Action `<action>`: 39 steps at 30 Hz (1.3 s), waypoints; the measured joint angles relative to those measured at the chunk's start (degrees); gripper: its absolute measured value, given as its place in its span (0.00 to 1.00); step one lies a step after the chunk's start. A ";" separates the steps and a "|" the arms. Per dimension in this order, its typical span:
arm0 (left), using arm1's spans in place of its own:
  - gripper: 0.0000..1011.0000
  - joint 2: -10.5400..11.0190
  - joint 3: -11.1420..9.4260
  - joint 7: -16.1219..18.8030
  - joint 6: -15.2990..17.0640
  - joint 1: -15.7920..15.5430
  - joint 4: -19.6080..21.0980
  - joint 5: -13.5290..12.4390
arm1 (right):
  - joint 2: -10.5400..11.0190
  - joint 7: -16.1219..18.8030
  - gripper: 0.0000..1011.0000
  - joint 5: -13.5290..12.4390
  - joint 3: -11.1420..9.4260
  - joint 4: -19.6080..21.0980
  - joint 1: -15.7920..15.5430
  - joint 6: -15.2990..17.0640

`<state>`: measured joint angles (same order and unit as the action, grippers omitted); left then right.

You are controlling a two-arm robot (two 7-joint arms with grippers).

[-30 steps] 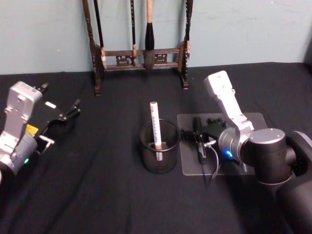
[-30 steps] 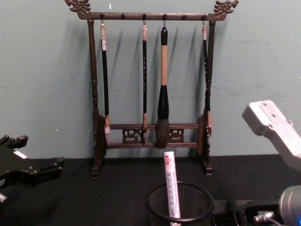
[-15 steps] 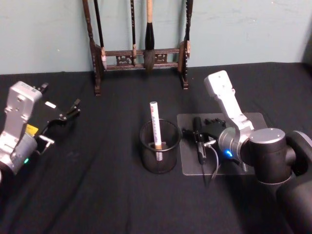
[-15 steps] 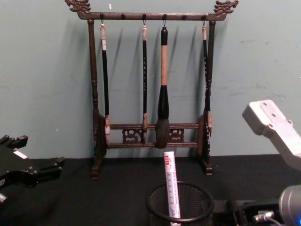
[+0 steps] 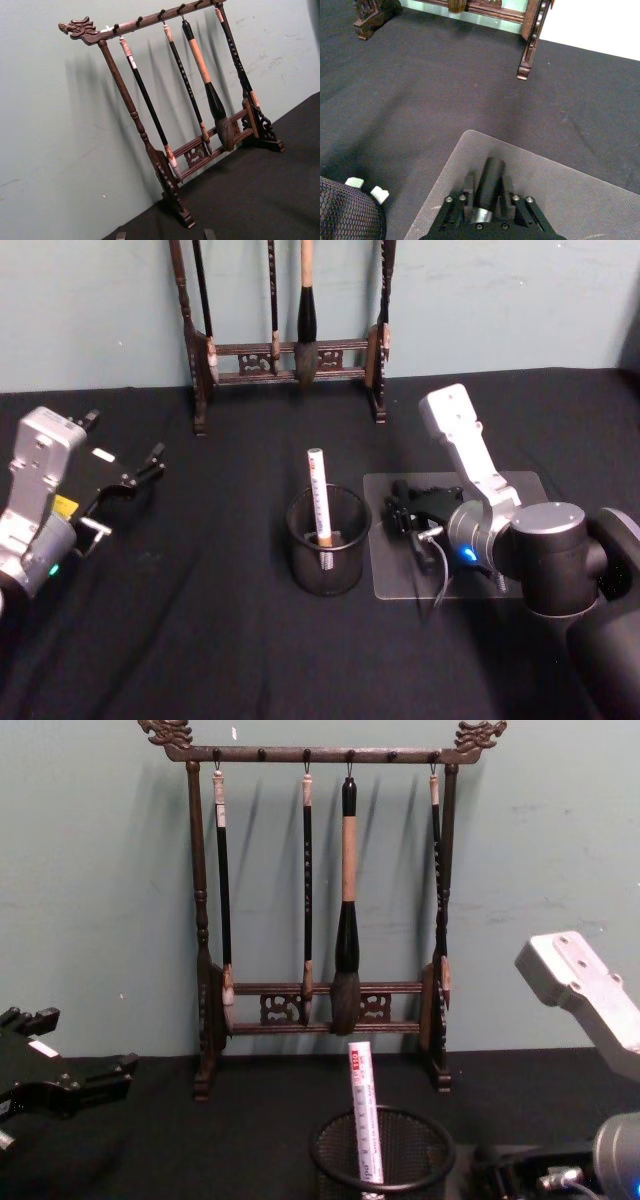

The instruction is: Pick up the water-based marker from the table and place it into the pen holder.

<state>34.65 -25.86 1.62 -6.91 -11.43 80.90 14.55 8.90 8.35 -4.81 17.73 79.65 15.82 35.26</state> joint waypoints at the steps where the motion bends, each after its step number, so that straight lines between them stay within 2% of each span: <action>1: 0.99 0.00 0.00 0.00 0.00 0.00 0.00 0.00 | 0.00 -0.01 0.31 -0.01 0.00 0.00 0.00 0.01; 5: 0.99 0.00 0.00 0.00 0.00 0.00 0.00 0.00 | 0.00 -0.01 0.23 -0.02 0.00 0.00 0.00 0.01; 12: 0.99 0.00 0.00 0.00 0.00 0.00 0.00 0.00 | 0.00 0.00 0.23 -0.06 -0.02 0.00 0.00 0.01; 17: 0.99 0.00 0.00 0.00 0.00 0.00 0.00 0.00 | 0.20 1.67 0.23 -0.56 -1.05 1.40 -0.76 -0.97; 20: 0.99 0.00 0.00 0.00 0.00 0.00 0.00 0.00 | 0.50 3.75 0.23 -1.76 -2.45 3.22 -2.06 -3.87; 23: 0.99 0.00 0.00 0.00 0.00 0.00 0.00 0.00 | 1.00 5.89 0.23 -3.37 -3.74 5.25 -3.74 -8.21; 24: 0.99 0.00 0.00 0.00 0.00 0.00 0.00 0.00 | 1.39 7.04 0.23 -4.40 -4.31 6.28 -4.63 -10.86; 27: 0.99 0.00 0.00 0.00 0.00 0.00 0.00 0.00 | 1.90 8.66 0.23 -6.03 -5.06 7.54 -5.92 -15.13; 28: 0.99 0.00 0.00 0.00 0.00 0.00 0.00 0.00 | 2.15 9.82 0.23 -7.18 -5.61 8.30 -6.80 -18.34; 29: 0.99 0.00 0.00 0.00 0.00 0.00 0.00 0.00 | 2.21 10.19 0.23 -7.61 -5.83 8.58 -7.15 -19.51; 30: 0.99 0.00 0.00 0.00 0.00 0.00 0.00 0.00 | 2.26 11.11 0.23 -8.69 -6.29 9.13 -7.89 -22.56; 33: 0.99 0.00 0.00 0.00 0.00 0.00 0.00 0.00 | 2.24 12.31 0.23 -10.19 -6.77 9.71 -8.90 -26.43; 34: 0.99 0.00 0.00 0.00 0.00 0.00 0.00 0.00 | 2.12 13.03 0.23 -11.24 -7.00 9.99 -9.50 -28.74; 36: 0.99 0.00 0.00 0.00 0.00 0.00 0.00 0.00 | 1.79 13.59 0.23 -12.27 -7.18 10.23 -10.00 -30.70; 39: 0.99 0.00 0.00 0.00 0.00 0.00 0.00 0.00 | 0.77 14.68 0.23 -14.52 -7.17 10.54 -10.99 -34.83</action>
<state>34.64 -25.86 1.62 -6.91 -11.43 80.90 14.55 9.67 23.03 -19.33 10.56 90.19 4.83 0.42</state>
